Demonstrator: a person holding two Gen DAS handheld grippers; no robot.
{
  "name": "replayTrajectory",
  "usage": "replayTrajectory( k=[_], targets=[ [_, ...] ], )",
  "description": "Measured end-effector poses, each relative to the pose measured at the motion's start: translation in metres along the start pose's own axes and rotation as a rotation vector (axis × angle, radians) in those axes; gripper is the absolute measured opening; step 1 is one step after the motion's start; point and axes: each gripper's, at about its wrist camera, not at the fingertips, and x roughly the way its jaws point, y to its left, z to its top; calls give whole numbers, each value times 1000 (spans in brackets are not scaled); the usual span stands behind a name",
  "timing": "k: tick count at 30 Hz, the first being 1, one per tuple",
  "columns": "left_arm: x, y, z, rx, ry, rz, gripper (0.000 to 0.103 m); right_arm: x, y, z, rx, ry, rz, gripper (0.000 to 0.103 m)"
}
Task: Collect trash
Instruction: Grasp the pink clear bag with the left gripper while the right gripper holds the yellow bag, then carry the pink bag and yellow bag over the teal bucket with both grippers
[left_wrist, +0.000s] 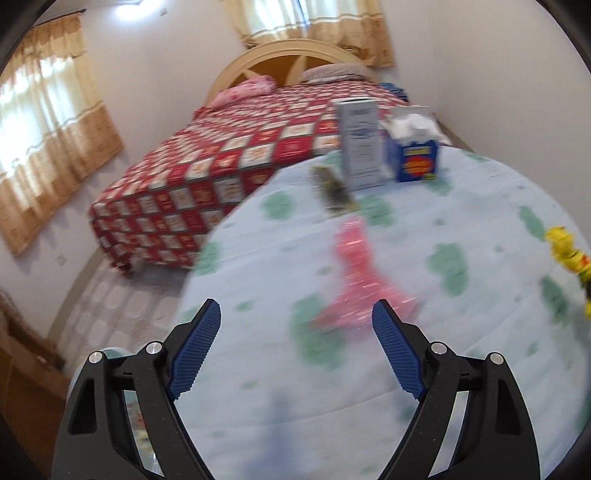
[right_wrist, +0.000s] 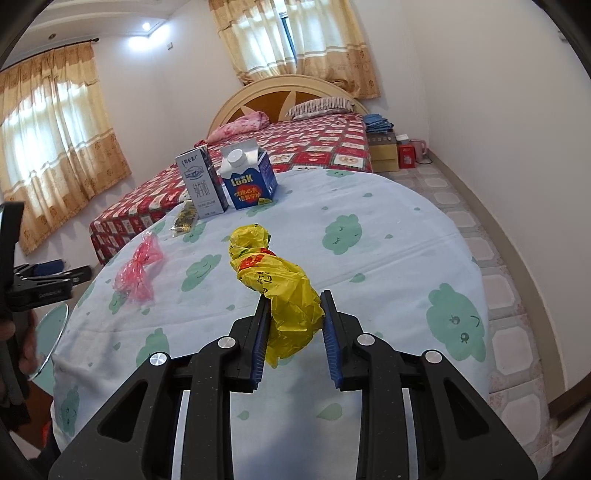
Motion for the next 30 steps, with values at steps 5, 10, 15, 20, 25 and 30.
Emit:
replayTrajectory(
  k=[5,10,15,20,25,30],
  targets=[
    [34,-27,-3,10,86,-61,64,1,9,-3,-20,12,18,29],
    [41,-17,-13,-2,135,-135,17,4,24,-1,-47,14,47,29],
    [8,13,-21,12,80,-150,11,9,47,5,-71,21,84,29],
    [-21,50,-37,6,45,-131,11,22,78,13,-111,34,118,29],
    [-42,82,-59,-20,35,-109,11,35,111,21,-146,35,153,29],
    [-58,110,-81,-43,28,-77,11,39,141,23,-189,32,168,29]
  ],
)
